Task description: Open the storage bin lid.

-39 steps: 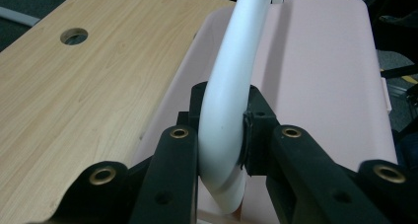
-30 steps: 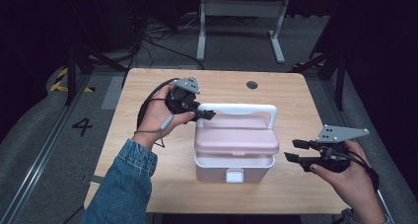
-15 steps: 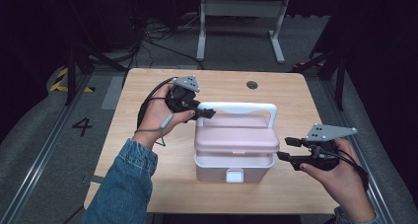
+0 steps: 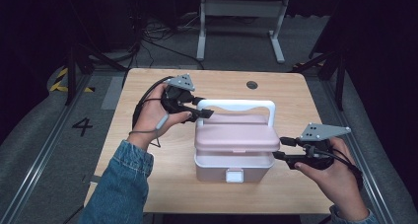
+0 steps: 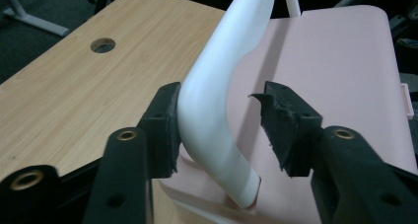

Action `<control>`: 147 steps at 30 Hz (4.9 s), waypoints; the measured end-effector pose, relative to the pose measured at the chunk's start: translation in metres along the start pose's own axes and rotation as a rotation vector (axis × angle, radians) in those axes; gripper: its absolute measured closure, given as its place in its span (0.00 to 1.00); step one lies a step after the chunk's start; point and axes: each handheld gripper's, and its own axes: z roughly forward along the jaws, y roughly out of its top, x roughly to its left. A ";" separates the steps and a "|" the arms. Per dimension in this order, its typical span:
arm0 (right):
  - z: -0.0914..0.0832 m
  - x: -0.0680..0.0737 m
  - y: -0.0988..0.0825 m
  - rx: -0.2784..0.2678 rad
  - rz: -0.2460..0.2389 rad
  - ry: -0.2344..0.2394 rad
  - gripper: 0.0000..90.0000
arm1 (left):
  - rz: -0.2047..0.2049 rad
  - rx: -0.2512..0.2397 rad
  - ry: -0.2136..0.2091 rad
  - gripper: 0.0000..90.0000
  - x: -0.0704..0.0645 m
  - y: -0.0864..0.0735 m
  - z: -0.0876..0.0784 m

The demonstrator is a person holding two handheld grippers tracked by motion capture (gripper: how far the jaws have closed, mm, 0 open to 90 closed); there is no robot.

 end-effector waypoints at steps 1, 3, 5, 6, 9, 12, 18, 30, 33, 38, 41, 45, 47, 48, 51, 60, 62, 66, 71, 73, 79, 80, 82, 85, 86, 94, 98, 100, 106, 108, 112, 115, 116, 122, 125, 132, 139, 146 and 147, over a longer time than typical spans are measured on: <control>0.000 0.001 0.001 -0.001 0.000 0.000 0.54 | -0.007 -0.013 0.007 0.55 0.000 -0.002 -0.004; 0.001 0.002 0.004 -0.006 -0.008 0.004 0.54 | -0.012 -0.025 0.021 0.53 0.000 -0.005 -0.009; 0.001 0.003 0.008 -0.008 -0.022 -0.005 0.54 | -0.025 -0.037 0.037 0.51 0.002 -0.011 -0.018; 0.001 0.003 0.009 -0.010 -0.022 -0.008 0.54 | -0.027 -0.040 0.049 0.51 0.002 -0.014 -0.021; 0.000 0.002 0.012 -0.017 -0.027 -0.011 0.54 | -0.028 -0.027 0.085 0.52 0.001 -0.022 -0.030; -0.001 0.001 0.016 -0.014 -0.026 -0.012 0.54 | -0.035 -0.018 0.100 0.52 0.001 -0.031 -0.037; -0.003 -0.001 0.023 -0.023 -0.029 -0.021 0.54 | -0.067 -0.013 0.118 0.52 0.001 -0.051 -0.046; -0.007 -0.008 0.041 -0.046 -0.045 -0.040 0.54 | -0.135 -0.007 0.142 0.53 0.001 -0.098 -0.052; -0.008 -0.011 0.047 -0.053 -0.047 -0.043 0.54 | -0.144 -0.007 0.140 0.53 0.000 -0.105 -0.052; -0.007 -0.014 0.055 -0.058 -0.050 -0.048 0.54 | -0.165 -0.006 0.139 0.53 -0.001 -0.120 -0.051; -0.007 -0.015 0.059 -0.062 -0.045 -0.054 0.54 | -0.185 -0.012 0.132 0.53 -0.002 -0.127 -0.048; -0.004 -0.019 0.064 -0.066 -0.039 -0.062 0.54 | -0.187 -0.012 0.127 0.53 -0.002 -0.131 -0.045; -0.002 -0.021 0.067 -0.072 -0.033 -0.065 0.54 | -0.185 -0.012 0.120 0.53 -0.001 -0.134 -0.043; -0.002 -0.021 0.067 -0.072 -0.033 -0.065 0.54 | -0.185 -0.012 0.120 0.53 -0.001 -0.134 -0.043; 0.000 -0.024 0.073 -0.076 -0.030 -0.076 0.54 | -0.198 -0.014 0.114 0.53 -0.001 -0.137 -0.041; 0.004 -0.036 0.086 -0.087 0.000 -0.080 0.58 | -0.207 -0.010 0.102 0.54 -0.002 -0.142 -0.038; 0.005 -0.039 0.089 -0.088 -0.003 -0.088 0.61 | -0.204 -0.011 0.100 0.54 -0.002 -0.143 -0.038; 0.008 -0.046 0.095 -0.084 -0.003 -0.107 0.67 | -0.207 -0.017 0.104 0.54 -0.002 -0.144 -0.040; 0.013 -0.055 0.101 -0.083 0.007 -0.116 0.72 | -0.207 -0.018 0.106 0.54 -0.001 -0.146 -0.041; 0.015 -0.059 0.102 -0.079 0.011 -0.115 0.74 | -0.211 -0.014 0.108 0.54 -0.001 -0.147 -0.041; 0.026 -0.069 0.110 -0.057 0.014 -0.110 0.81 | -0.221 -0.020 0.107 0.54 -0.001 -0.149 -0.042; 0.027 -0.070 0.111 -0.057 0.018 -0.112 0.81 | -0.220 -0.019 0.108 0.54 -0.001 -0.150 -0.043; 0.029 -0.072 0.113 -0.054 0.017 -0.121 0.81 | -0.221 -0.016 0.108 0.54 0.000 -0.150 -0.044; 0.032 -0.075 0.115 -0.051 0.018 -0.129 0.81 | -0.227 -0.023 0.109 0.54 0.000 -0.151 -0.044; 0.033 -0.077 0.116 -0.052 0.027 -0.125 0.81 | -0.227 -0.025 0.109 0.54 0.000 -0.151 -0.044; 0.045 -0.090 0.122 -0.042 0.055 -0.136 0.80 | -0.230 -0.026 0.109 0.54 0.000 -0.153 -0.045; 0.051 -0.096 0.122 -0.048 0.073 -0.136 0.79 | -0.237 -0.014 0.117 0.54 0.002 -0.156 -0.045; 0.054 -0.100 0.122 -0.048 0.090 -0.133 0.79 | -0.235 -0.016 0.115 0.54 0.003 -0.156 -0.045; 0.067 -0.109 0.122 0.012 0.097 -0.164 0.82 | -0.230 -0.011 0.112 0.54 0.002 -0.156 -0.045; 0.072 -0.112 0.121 0.035 0.089 -0.173 0.81 | -0.234 -0.018 0.116 0.54 0.002 -0.156 -0.045; 0.079 -0.119 0.118 0.045 0.094 -0.173 0.81 | -0.232 -0.017 0.117 0.54 0.003 -0.157 -0.046; 0.085 -0.122 0.118 0.050 0.090 -0.170 0.82 | -0.237 -0.016 0.113 0.54 0.004 -0.158 -0.046; 0.088 -0.123 0.118 0.053 0.088 -0.174 0.83 | -0.242 -0.014 0.112 0.54 0.004 -0.158 -0.046; 0.103 -0.130 0.117 0.078 0.104 -0.188 0.82 | -0.240 -0.016 0.113 0.54 0.005 -0.160 -0.047; 0.105 -0.132 0.116 0.080 0.113 -0.186 0.82 | -0.242 -0.012 0.115 0.54 0.006 -0.161 -0.048; 0.117 -0.139 0.112 0.101 0.137 -0.184 0.82 | -0.248 -0.010 0.115 0.54 0.006 -0.163 -0.048; 0.128 -0.144 0.107 0.117 0.154 -0.189 0.81 | -0.249 -0.011 0.115 0.54 0.007 -0.164 -0.048; 0.144 -0.149 0.101 0.163 0.157 -0.206 0.80 | -0.257 -0.009 0.120 0.54 0.008 -0.167 -0.049; 0.148 -0.150 0.099 0.174 0.153 -0.206 0.80 | -0.259 -0.010 0.120 0.54 0.008 -0.167 -0.049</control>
